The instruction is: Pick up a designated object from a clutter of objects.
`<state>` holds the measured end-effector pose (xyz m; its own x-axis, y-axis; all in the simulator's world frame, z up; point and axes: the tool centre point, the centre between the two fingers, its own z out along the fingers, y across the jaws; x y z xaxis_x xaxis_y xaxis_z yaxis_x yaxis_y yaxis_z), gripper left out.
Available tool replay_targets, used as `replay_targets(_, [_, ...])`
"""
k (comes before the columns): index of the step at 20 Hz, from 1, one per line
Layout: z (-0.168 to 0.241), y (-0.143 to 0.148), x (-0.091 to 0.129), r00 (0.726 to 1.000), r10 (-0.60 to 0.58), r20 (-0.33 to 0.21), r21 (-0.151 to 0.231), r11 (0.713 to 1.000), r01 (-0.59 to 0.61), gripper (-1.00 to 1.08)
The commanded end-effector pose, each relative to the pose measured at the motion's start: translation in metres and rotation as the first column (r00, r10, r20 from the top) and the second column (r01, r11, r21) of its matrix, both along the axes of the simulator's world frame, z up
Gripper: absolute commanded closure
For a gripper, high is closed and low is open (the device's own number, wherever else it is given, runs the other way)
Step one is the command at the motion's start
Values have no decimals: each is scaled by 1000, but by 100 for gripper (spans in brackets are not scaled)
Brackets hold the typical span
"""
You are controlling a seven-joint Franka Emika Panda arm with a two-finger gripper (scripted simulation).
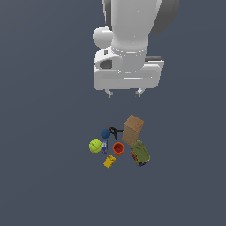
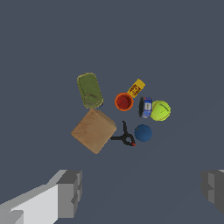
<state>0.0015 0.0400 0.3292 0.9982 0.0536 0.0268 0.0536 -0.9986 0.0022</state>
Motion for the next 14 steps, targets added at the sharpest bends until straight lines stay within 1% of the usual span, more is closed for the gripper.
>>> replay_targets(1, [0,0,0,1000,0,0,0,1000,0,-92])
replay_targets(4, [2,0,2,1000,-1,6,-4,1000,1,-92])
replay_targets(10, [11,1,10,999,4,38,-26,1000,-3,-92])
replay_targets(14, [12,1,10,999,6,39,-27,1000,-5,-92])
